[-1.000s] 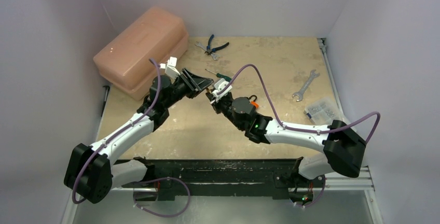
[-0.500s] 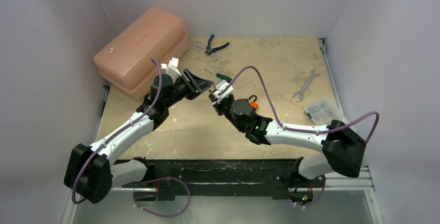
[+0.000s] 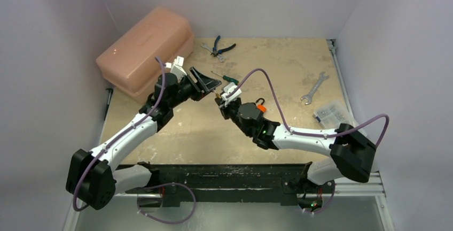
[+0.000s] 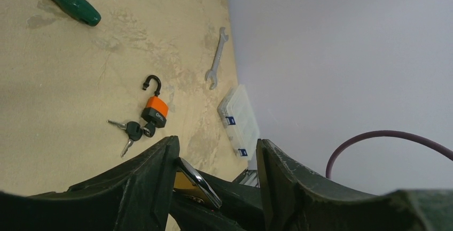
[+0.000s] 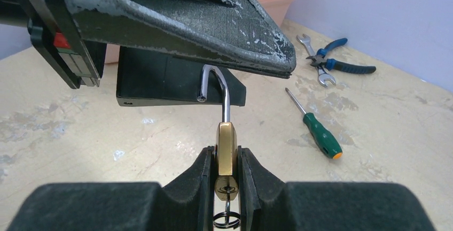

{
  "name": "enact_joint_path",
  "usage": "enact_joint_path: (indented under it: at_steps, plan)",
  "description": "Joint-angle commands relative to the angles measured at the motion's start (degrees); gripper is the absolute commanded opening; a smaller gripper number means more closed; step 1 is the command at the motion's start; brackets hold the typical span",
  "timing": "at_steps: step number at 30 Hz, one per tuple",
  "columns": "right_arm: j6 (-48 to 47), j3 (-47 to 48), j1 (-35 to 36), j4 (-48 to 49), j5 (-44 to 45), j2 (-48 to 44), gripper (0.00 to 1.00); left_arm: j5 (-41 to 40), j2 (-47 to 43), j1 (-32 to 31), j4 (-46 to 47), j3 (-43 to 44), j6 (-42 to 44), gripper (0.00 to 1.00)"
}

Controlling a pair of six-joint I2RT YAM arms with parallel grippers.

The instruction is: Unlock with the key

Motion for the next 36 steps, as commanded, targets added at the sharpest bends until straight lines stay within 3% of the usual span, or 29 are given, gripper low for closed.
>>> enact_joint_path:
  at_steps: [1,17,32,36]
  plan:
    - [1.13,-1.10,-0.13,-0.82,0.40,1.61,0.00,0.88,-1.36,-0.23,-0.82,6.83,-1.29,0.57]
    - [5.72,-2.20,-0.13,0.48,-1.58,4.02,0.00,-2.90,-0.52,-0.11,-23.22,17.09,0.04,0.58]
    - [12.16,-4.91,-0.13,2.47,-5.61,4.18,0.00,-7.11,-3.26,3.47,-33.79,24.02,4.75,0.58]
    - [14.75,-5.91,-0.13,3.96,-7.52,3.98,0.00,-13.41,-6.32,4.06,-31.78,23.07,9.19,0.62]
